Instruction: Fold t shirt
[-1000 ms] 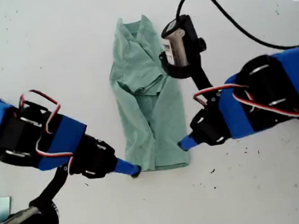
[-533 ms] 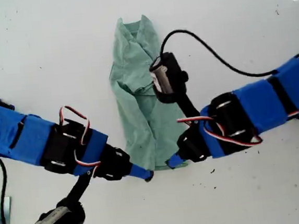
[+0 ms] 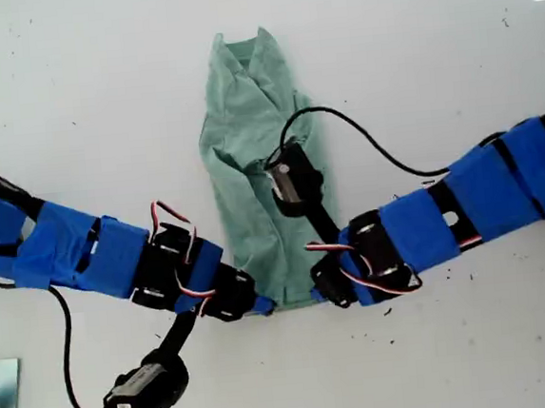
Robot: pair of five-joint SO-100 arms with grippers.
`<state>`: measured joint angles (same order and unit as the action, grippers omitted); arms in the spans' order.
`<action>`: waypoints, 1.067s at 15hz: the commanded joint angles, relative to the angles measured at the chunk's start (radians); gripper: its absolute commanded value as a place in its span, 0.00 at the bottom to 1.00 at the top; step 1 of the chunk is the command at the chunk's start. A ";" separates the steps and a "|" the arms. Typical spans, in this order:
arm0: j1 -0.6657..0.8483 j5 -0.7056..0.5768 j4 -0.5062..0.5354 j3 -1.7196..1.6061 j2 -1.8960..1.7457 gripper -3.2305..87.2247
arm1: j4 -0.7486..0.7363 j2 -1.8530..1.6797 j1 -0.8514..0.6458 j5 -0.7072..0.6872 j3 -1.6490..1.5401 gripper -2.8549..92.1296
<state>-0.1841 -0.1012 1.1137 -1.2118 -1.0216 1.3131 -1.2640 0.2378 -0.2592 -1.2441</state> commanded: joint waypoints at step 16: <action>-0.156 -0.262 0.031 0.316 -0.333 0.03 | 0.011 -0.356 0.034 -0.417 0.267 0.02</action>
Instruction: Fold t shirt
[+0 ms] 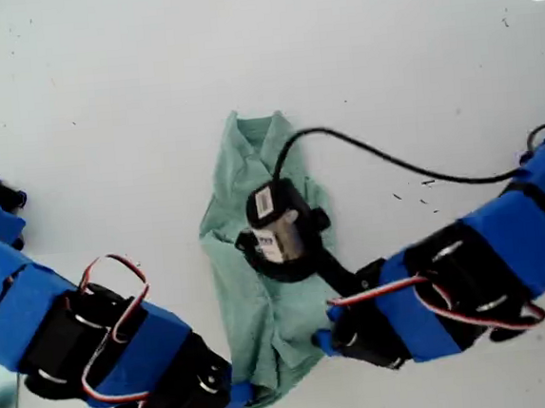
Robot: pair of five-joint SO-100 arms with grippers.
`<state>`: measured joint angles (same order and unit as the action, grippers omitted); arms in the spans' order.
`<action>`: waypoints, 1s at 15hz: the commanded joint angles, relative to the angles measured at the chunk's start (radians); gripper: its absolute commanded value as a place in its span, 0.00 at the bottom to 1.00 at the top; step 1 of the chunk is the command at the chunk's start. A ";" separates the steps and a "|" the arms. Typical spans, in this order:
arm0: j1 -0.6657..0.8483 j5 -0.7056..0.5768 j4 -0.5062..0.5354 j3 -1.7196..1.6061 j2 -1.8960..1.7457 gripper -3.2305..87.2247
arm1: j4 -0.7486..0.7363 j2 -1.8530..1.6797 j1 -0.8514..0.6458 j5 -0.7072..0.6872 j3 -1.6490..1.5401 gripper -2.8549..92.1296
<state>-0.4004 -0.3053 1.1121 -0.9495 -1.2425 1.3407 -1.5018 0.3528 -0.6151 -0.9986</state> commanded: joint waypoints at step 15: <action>0.810 -0.161 0.012 -1.020 -1.220 0.29 | 0.109 -0.885 -1.022 -0.164 -0.834 0.26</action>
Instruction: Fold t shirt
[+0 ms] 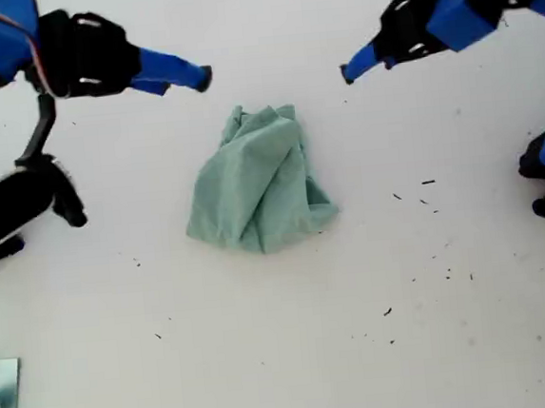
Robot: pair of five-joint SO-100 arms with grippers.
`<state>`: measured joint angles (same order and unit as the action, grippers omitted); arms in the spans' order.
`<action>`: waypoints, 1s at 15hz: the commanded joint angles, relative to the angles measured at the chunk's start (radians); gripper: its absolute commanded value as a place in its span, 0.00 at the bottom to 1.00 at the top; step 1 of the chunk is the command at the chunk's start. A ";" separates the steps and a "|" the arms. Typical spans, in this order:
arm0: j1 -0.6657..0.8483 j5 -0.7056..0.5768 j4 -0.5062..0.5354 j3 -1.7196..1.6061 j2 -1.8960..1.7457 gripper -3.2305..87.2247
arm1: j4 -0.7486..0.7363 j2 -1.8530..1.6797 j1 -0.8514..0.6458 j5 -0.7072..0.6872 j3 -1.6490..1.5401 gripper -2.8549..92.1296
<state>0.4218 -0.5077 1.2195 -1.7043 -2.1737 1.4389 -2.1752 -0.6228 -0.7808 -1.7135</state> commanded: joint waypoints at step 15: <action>-0.686 0.399 -0.187 -1.537 -1.428 0.22 | -0.072 -1.328 0.249 -0.049 -1.379 0.19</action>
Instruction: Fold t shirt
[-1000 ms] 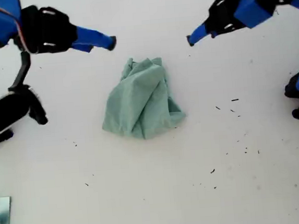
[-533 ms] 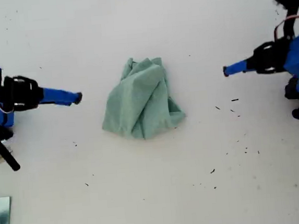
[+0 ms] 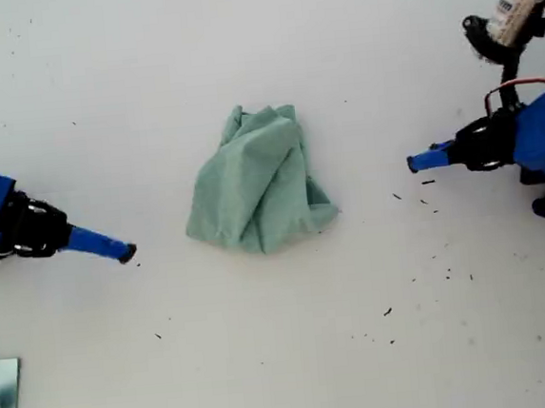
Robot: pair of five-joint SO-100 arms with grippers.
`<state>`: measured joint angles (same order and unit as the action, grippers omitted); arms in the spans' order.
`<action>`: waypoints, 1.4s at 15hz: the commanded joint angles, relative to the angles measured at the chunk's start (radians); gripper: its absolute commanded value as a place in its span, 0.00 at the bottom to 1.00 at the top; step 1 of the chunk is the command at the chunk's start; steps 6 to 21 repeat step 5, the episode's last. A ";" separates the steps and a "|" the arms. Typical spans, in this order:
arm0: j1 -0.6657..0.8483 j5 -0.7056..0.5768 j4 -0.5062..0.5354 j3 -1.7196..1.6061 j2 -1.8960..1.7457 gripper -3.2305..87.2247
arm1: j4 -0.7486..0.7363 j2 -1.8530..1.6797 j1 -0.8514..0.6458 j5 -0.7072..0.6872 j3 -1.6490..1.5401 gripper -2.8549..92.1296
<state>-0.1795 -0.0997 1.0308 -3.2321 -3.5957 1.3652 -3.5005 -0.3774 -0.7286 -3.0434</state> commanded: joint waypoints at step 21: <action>-0.227 -0.009 0.002 -0.009 -0.006 0.22 | 0.002 -0.003 0.005 -0.095 -0.049 0.18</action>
